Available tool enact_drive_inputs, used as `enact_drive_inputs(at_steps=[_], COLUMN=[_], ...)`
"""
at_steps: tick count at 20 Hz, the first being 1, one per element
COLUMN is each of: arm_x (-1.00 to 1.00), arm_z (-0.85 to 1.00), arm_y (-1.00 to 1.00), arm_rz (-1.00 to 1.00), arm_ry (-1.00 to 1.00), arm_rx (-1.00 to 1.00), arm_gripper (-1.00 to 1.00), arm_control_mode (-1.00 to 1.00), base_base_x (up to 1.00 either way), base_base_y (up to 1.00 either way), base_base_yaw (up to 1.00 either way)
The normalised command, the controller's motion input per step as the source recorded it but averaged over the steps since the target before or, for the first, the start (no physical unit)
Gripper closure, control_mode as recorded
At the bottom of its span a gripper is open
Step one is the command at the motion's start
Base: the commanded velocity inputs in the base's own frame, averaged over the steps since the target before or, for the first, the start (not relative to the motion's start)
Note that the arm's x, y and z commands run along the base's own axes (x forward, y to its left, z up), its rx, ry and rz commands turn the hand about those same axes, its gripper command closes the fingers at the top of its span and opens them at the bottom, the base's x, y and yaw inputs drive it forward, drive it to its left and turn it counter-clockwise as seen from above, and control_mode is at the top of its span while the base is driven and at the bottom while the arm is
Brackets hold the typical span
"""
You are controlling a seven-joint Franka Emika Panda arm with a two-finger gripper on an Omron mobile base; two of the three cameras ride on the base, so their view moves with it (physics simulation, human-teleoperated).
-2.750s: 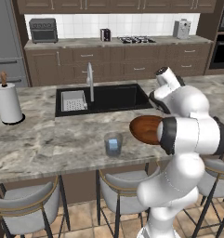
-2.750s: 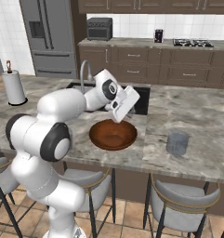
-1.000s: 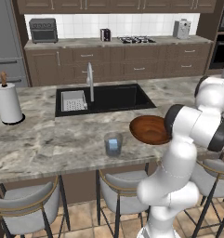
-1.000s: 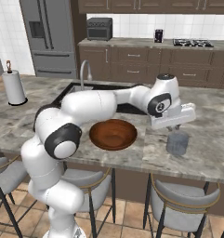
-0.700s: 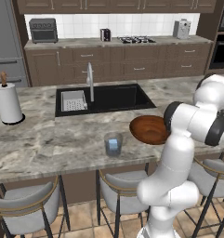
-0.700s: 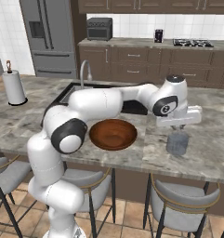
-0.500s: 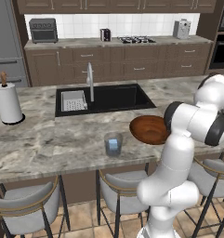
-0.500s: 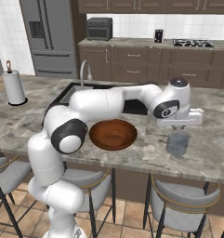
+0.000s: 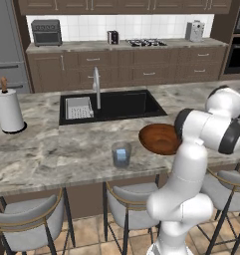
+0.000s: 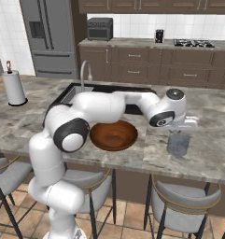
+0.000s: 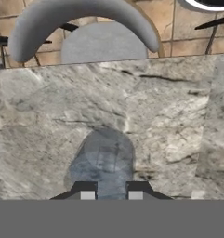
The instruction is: There are four ice cubes in the ice bowl. Place two ice cubes in each glass of water.
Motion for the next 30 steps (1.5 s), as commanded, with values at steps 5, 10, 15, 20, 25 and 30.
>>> enact_drive_inputs(at_steps=[5, 10, 15, 20, 25, 30], arm_x=[0.44, 0.41, 0.38, 0.25, 0.18, 0.31], arm_z=[-0.17, -0.08, -0.02, -0.01, -0.13, -0.16], arm_y=[0.05, 0.0, 0.0, -0.1, -0.17, -0.05], arm_rz=[-0.07, -0.06, -0.06, -0.06, -0.07, -0.07], arm_ry=[0.0, 0.0, 0.0, 0.02, 0.04, 0.02], arm_rx=[0.02, 0.05, 0.07, 0.08, 0.06, 0.03], arm_gripper=[1.0, 1.0, 1.0, 1.0, 1.0, 1.0], arm_control_mode=[-1.0, -1.0, -1.0, -1.0, -1.0, -1.0], base_base_x=[0.0, 0.0, 0.0, 0.0, 0.0, 0.0], base_base_y=[0.0, 0.0, 0.0, 0.0, 0.0, 0.0], base_base_yaw=[0.0, 0.0, 0.0, 0.0, 0.0, 0.0])
